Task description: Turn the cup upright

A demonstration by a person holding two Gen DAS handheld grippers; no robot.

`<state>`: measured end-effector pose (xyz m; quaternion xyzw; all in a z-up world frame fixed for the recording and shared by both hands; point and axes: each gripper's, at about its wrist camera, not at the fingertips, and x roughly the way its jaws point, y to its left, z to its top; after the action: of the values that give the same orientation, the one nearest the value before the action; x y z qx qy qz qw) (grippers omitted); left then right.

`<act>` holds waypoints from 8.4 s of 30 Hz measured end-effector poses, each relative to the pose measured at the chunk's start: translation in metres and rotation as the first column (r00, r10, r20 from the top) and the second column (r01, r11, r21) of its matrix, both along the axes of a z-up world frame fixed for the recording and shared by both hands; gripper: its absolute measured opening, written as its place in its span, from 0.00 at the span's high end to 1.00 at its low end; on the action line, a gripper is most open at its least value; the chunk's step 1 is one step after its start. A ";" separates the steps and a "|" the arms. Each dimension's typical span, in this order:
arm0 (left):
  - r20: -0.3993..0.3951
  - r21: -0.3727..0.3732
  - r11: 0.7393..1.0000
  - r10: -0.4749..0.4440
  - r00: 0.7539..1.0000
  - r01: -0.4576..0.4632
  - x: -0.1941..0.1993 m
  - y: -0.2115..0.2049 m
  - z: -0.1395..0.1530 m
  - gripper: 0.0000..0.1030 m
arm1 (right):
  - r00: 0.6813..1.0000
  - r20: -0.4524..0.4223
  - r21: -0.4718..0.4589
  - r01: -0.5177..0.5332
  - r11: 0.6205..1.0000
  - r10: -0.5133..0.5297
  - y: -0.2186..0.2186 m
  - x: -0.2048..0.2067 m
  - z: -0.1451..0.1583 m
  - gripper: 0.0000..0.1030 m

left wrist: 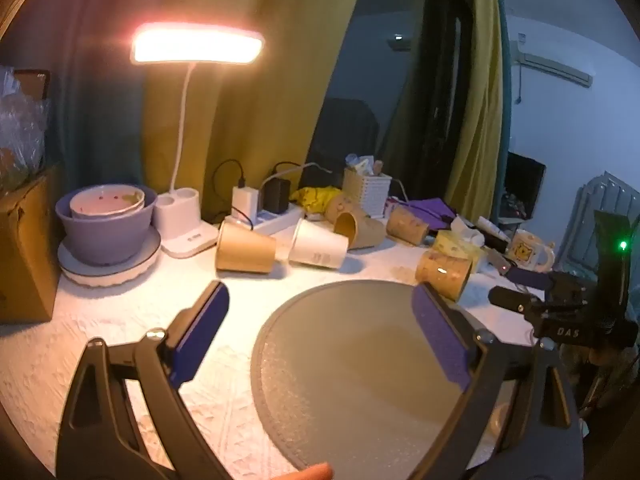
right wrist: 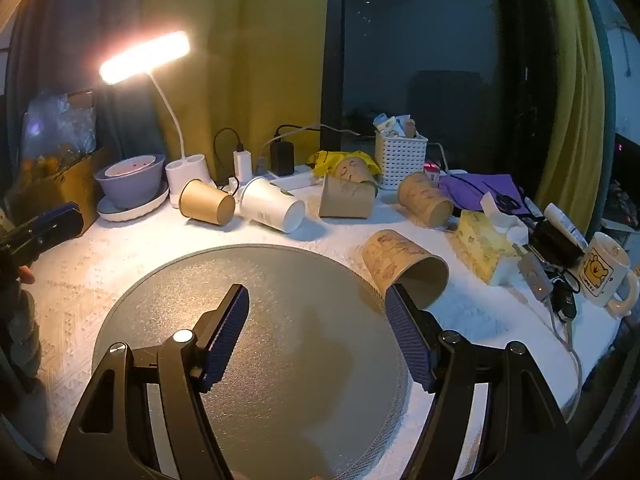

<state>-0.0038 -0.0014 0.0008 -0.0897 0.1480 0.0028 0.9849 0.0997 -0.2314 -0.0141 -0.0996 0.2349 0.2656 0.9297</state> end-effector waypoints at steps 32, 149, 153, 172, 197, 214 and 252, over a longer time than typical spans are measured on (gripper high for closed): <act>-0.053 -0.016 1.000 0.017 0.998 -0.018 0.007 0.005 -0.002 0.09 | 1.000 -0.006 -0.001 -0.012 1.000 0.012 0.003 0.001 0.000 0.28; -0.644 -0.164 0.984 -0.055 0.763 -0.067 0.461 -0.053 -0.016 0.09 | 0.903 -0.429 0.232 0.083 0.969 0.025 -0.039 0.364 0.018 0.28; -0.673 -0.155 0.981 -0.017 0.740 -0.118 0.476 -0.047 -0.027 0.09 | 0.893 -0.449 0.236 0.082 0.968 0.034 -0.038 0.369 0.008 0.28; -0.654 -0.191 0.979 -0.070 0.753 -0.074 0.485 -0.056 -0.029 0.34 | 0.920 -0.391 0.232 0.068 0.970 0.029 -0.042 0.353 0.027 0.28; -0.325 0.021 0.976 -0.198 0.925 0.217 0.262 -0.076 0.061 0.34 | 0.975 -0.224 0.196 0.031 0.980 0.013 -0.042 0.200 0.093 0.28; -0.256 0.010 0.967 -0.244 0.935 0.255 0.120 -0.060 0.013 0.34 | 0.974 -0.216 0.142 -0.041 0.989 0.071 -0.006 0.089 0.071 0.28; -0.043 0.237 0.913 -0.331 0.943 0.331 0.028 -0.087 -0.017 0.33 | 0.807 -0.368 0.357 -0.336 0.871 0.462 0.041 0.033 0.021 0.28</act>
<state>0.0244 -0.0882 -0.0159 0.0568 0.1608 -0.1459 0.9745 0.1330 -0.1905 0.0066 0.0457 0.3741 0.5023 0.7783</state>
